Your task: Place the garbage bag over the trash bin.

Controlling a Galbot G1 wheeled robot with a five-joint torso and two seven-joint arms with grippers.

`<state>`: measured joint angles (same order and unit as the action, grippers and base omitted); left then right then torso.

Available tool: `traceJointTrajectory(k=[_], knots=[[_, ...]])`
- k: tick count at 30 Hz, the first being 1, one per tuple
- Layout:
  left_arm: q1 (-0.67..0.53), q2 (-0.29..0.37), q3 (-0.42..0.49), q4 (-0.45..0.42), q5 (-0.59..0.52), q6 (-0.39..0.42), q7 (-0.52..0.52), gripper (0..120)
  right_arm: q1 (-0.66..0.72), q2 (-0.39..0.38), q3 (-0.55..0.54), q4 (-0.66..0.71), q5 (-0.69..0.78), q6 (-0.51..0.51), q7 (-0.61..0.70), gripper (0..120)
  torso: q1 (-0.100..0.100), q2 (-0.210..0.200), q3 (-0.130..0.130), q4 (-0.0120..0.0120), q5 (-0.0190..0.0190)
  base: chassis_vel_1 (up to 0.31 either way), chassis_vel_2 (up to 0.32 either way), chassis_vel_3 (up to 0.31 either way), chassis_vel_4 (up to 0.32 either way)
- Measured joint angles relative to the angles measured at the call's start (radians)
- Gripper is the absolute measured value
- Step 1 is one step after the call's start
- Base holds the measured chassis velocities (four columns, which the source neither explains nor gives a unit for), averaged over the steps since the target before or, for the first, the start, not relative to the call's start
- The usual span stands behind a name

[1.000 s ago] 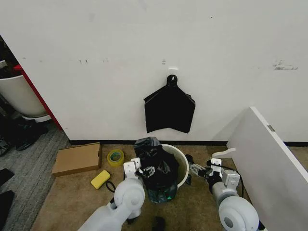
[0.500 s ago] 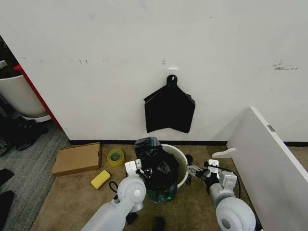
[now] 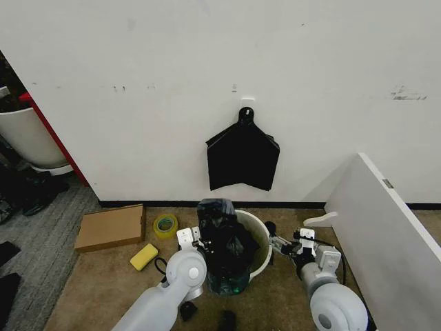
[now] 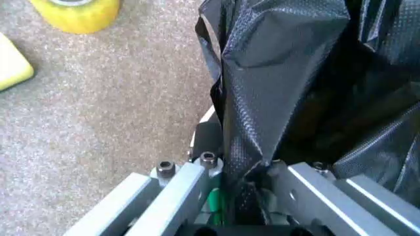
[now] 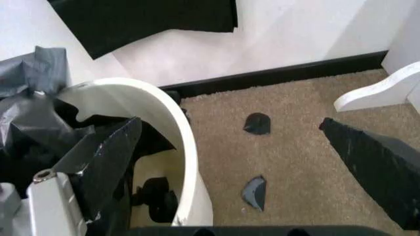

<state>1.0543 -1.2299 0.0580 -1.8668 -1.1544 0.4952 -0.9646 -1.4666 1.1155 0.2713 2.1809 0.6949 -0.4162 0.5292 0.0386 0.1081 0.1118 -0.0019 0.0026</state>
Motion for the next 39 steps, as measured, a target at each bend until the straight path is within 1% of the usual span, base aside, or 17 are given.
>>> traceJointTrajectory(k=[4,8,12,13,15,16,17,19,20,23,25,27,31,33,35,36,39], knots=[[0.018,0.012,-0.011,-0.018,0.009,0.0,0.016,1,0.001,0.001,0.0,0.001,0.0,0.003,0.0,100,0.0,0.0,0.0,-0.0001,-0.0001,0.0,0.0,0.0,0.0],[0.049,0.038,-0.027,-0.051,0.052,-0.009,0.053,1,0.001,-0.002,0.014,0.023,0.004,0.007,-0.001,100,0.0,0.0,0.0,-0.0002,-0.0002,0.0,0.0,0.0,0.0],[0.097,0.087,-0.054,-0.105,0.111,-0.033,0.114,1,-0.002,-0.014,0.048,0.07,0.034,0.017,-0.016,100,0.0,0.0,0.0,0.0001,-0.0002,0.0,0.0,0.0,0.0],[0.126,0.119,-0.076,-0.138,0.154,-0.038,0.155,1,-0.008,-0.026,0.074,0.1,0.058,0.033,-0.042,100,0.0,0.0,0.0,0.0,-0.0002,0.0,0.0,0.0,0.0],[0.151,0.152,-0.1,-0.171,0.185,-0.041,0.195,1,-0.021,-0.04,0.109,0.137,0.122,0.046,-0.082,100,0.0,0.0,0.0,0.0002,-0.0002,0.0,0.0,0.0,0.0],[0.151,0.152,-0.1,-0.171,0.185,-0.041,0.195,1,-0.021,-0.04,0.109,0.137,0.122,0.046,-0.082,100,0.0,0.0,0.0,0.0002,-0.0002,0.0,0.0,0.0,0.0],[0.162,0.168,-0.112,-0.189,0.19,-0.044,0.213,1,-0.028,-0.046,0.127,0.156,0.162,0.048,-0.106,100,0.0,0.0,0.0,0.0002,-0.0001,0.0,0.0,0.0,0.0],[0.183,0.186,-0.134,-0.221,0.193,-0.048,0.245,1,-0.047,-0.057,0.165,0.184,0.227,0.049,-0.188,100,0.0,0.0,0.0,0.0,-0.0002,0.0,0.0,0.0,0.0],[0.193,0.19,-0.141,-0.232,0.201,-0.053,0.266,1,-0.052,-0.061,0.179,0.193,0.243,0.049,-0.222,100,0.0,0.0,0.0,0.0,-0.0003,0.0,0.0,0.0,0.0],[0.205,0.196,-0.146,-0.242,0.227,-0.07,0.306,1,-0.054,-0.064,0.194,0.208,0.279,0.04,-0.248,100,0.0,0.0,0.0,0.0,0.0,0.0,0.0,0.0,0.0],[0.216,0.198,-0.147,-0.247,0.285,-0.104,0.361,1,-0.054,-0.072,0.215,0.224,0.343,0.0,-0.274,100,0.0,0.0,0.0,-0.0001,-0.0002,0.0,0.0,0.0,0.0],[0.223,0.201,-0.141,-0.252,0.311,-0.127,0.384,1,-0.054,-0.074,0.223,0.229,0.352,-0.025,-0.297,100,0.0,0.0,0.0,0.0,0.0,0.0,0.0,0.0,0.0],[0.238,0.224,-0.129,-0.261,0.322,-0.165,0.423,1,-0.059,-0.073,0.228,0.243,0.352,-0.054,-0.317,100,0.0,0.0,0.0,-0.0001,0.0,0.0,0.0,0.0,0.0],[0.248,0.243,-0.126,-0.262,0.324,-0.204,0.471,1,-0.065,-0.083,0.224,0.248,0.34,-0.062,-0.35,100,0.0,0.0,0.0,-0.0001,0.0,0.0,0.0,0.0,0.0],[0.254,0.241,-0.123,-0.253,0.328,-0.239,0.505,1,-0.051,-0.092,0.198,0.251,0.326,-0.07,-0.363,100,0.0,0.0,0.0,-0.0002,0.0,0.0,0.0,0.0,0.0],[0.254,0.241,-0.123,-0.253,0.328,-0.239,0.505,1,-0.051,-0.092,0.198,0.251,0.326,-0.07,-0.363,100,0.0,0.0,0.0,-0.0002,0.0,0.0,0.0,0.0,0.0],[0.272,0.23,-0.121,-0.246,0.311,-0.283,0.528,1,-0.005,-0.099,0.116,0.259,0.305,-0.098,-0.371,100,0.0,0.0,0.0,0.0001,-0.0001,0.0,0.0,0.0,0.0]])
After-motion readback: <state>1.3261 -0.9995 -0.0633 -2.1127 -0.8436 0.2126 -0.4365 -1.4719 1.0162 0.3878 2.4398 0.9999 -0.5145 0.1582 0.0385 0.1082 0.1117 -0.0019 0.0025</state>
